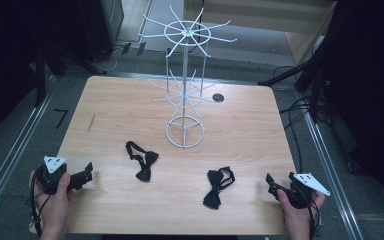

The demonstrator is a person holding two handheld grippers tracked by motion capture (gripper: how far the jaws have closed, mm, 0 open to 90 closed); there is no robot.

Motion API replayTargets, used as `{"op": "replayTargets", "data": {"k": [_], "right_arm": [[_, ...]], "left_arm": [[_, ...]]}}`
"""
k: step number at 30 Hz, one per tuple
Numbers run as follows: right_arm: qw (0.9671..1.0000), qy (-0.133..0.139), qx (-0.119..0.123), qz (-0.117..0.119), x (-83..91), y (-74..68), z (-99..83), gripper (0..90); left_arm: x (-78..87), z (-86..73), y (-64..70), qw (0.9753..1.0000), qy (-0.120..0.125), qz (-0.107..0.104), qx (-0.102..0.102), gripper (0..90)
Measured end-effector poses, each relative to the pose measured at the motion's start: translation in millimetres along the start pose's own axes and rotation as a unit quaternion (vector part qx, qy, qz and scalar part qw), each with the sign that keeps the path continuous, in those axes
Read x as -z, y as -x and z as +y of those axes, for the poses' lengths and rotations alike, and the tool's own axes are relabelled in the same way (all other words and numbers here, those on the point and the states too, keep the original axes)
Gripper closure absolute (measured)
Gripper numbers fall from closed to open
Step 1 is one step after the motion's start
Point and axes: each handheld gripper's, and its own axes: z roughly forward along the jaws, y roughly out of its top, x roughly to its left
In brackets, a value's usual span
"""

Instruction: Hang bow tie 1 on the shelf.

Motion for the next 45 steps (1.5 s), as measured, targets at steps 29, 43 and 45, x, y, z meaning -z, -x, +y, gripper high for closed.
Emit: {"op": "replayTargets", "data": {"k": [29,43,45], "right_arm": [[0.9986,-0.028,0.016,0.042,4.4,-53.9,20.0,47.8],[0.9959,-0.042,0.021,0.077,-4.2,-75.7,20.3,49.3],[0.9956,-0.042,0.027,0.079,-6.2,-82.3,21.0,51.1]], "left_arm": [[-1.7,0.0,-5.9,0.9995,-0.024,-0.018,0.007,0.0],[-1.9,0.0,-3.3,0.9994,-0.027,-0.021,-0.002,0.0],[-2.5,0.4,-3.7,0.9994,-0.029,-0.021,-0.001,0.0]]}}
